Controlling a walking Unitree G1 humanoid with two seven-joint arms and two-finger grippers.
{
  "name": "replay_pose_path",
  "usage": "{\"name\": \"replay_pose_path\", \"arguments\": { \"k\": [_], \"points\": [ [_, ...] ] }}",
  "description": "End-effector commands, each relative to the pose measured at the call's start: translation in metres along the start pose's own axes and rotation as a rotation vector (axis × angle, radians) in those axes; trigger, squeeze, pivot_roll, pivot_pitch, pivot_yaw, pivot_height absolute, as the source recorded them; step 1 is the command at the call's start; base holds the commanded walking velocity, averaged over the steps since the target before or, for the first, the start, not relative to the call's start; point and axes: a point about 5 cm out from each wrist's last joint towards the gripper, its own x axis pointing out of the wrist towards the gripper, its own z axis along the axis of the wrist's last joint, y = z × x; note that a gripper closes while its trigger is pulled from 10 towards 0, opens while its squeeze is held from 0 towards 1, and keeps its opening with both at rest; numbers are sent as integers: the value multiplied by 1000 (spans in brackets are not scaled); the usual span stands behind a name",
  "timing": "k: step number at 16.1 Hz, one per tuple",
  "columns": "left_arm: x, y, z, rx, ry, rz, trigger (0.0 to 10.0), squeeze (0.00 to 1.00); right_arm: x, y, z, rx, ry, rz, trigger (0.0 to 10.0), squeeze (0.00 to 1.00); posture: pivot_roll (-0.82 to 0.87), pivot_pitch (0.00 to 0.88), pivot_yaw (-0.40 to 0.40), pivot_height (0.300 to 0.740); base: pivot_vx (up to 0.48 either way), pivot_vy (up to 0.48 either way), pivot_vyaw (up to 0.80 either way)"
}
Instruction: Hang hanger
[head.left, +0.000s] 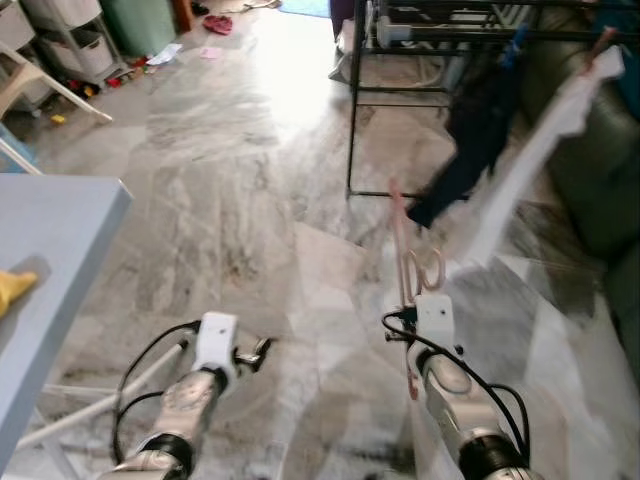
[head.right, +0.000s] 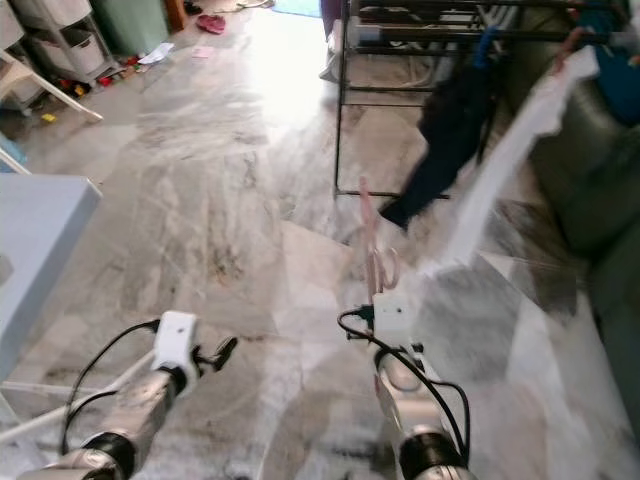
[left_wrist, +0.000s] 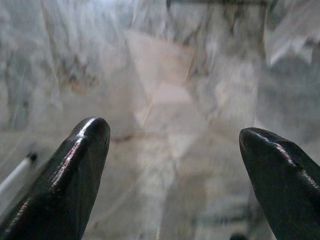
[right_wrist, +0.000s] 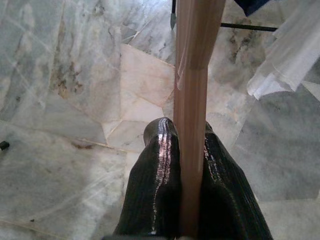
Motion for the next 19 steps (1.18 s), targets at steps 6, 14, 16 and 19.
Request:
{"name": "replay_pose_path", "arguments": {
  "k": [6, 14, 16, 19],
  "points": [
    [5, -7, 17, 24, -95, -37, 10000, 0, -7, 0, -5, 6, 26, -7, 10000, 0, -159, 131, 7, 740, 385, 0, 0],
    [9, -16, 31, 34, -163, -55, 10000, 0, -10, 2, -5, 0, 45, 24, 10000, 0, -169, 146, -2, 740, 369, 184, 0],
    [9, -19, 29, 36, -163, -61, 10000, 0, -10, 2, -4, -1, 47, 29, 10000, 0, -170, 145, -2, 740, 351, 326, 0],
    [9, -25, 29, 36, -161, -75, 10000, 0, -9, 3, -3, -6, 55, 41, 10000, 0, -175, 142, -2, 740, 352, 326, 0]
  ]
}}
